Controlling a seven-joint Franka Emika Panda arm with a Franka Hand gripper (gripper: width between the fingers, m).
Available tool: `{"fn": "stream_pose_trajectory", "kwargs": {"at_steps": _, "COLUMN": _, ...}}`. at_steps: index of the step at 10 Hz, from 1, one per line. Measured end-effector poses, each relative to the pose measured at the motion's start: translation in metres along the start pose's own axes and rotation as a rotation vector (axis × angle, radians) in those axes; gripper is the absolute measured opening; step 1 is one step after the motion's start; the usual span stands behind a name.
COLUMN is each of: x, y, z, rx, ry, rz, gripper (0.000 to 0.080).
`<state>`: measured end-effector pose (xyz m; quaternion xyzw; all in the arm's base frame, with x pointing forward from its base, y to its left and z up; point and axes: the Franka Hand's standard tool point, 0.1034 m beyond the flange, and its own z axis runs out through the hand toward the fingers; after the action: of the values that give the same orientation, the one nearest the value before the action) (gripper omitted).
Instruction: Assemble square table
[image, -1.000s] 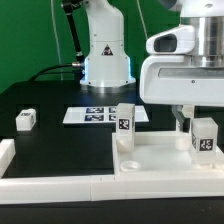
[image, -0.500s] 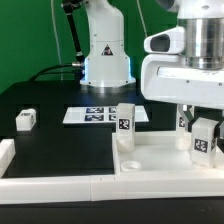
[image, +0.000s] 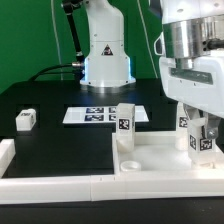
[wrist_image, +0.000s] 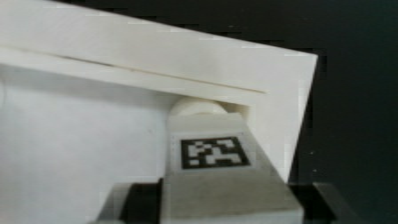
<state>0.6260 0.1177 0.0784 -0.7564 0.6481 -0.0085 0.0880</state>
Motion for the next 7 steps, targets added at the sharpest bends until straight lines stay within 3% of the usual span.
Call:
{"fn": "stream_pose_trajectory", "kwargs": {"at_steps": 2, "x": -0.0041, "y": 0.0004, "z": 0.0011, "rx": 0.004, "ry": -0.009, "rz": 0.052, "gripper": 0.0297}}
{"fn": "stream_pose_trajectory", "kwargs": {"at_steps": 3, "x": -0.0043, "y": 0.0007, "z": 0.0015, "rx": 0.002, "ry": -0.003, "rz": -0.025, "gripper": 0.0366}}
{"fn": "stream_pose_trajectory", "kwargs": {"at_steps": 4, "x": -0.0063, "y": 0.0000, "z": 0.0012, "rx": -0.004, "ry": 0.016, "rz": -0.206, "gripper": 0.0366}}
{"fn": "stream_pose_trajectory", "kwargs": {"at_steps": 5, "x": -0.0079, "y": -0.0006, "z": 0.0008, "rx": -0.013, "ry": 0.037, "rz": -0.414, "gripper": 0.0562}}
{"fn": "stream_pose_trajectory", "kwargs": {"at_steps": 7, "x": -0.0078, "y": -0.0001, "z": 0.0016, "rx": -0.018, "ry": 0.041, "rz": -0.529, "gripper": 0.0643}}
